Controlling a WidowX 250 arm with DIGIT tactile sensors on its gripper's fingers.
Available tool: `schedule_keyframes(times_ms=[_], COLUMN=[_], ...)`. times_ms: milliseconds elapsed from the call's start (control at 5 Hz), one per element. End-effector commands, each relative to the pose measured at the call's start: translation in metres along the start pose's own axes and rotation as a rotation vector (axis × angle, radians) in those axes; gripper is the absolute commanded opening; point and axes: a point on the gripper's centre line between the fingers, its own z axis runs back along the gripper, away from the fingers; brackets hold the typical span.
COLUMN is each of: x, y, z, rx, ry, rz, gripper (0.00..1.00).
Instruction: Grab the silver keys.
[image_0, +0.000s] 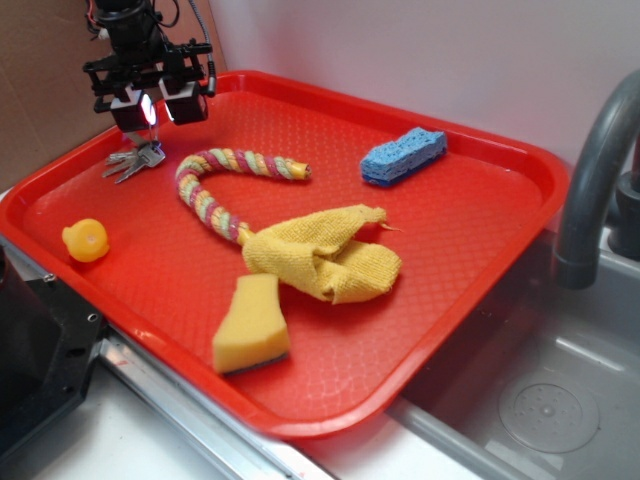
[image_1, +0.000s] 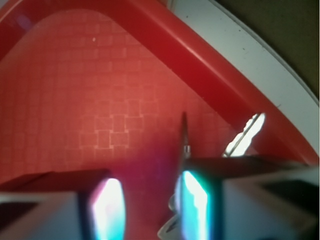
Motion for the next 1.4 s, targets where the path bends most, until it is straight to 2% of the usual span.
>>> schedule_keyframes(times_ms=[0,800,1000,1200], x=[0.000,-0.006,-0.012,-0.033], y=[0.009,0.005,0.007,0.012], z=[0.005,0.011,0.028,0.080], rx=[0.014,0.032,0.024,-0.022], ry=[-0.096,-0.109,-0.089,-0.124], rz=[-0.049,-0.089,-0.156,-0.269], gripper=[0.00,0.00,0.00,0.00])
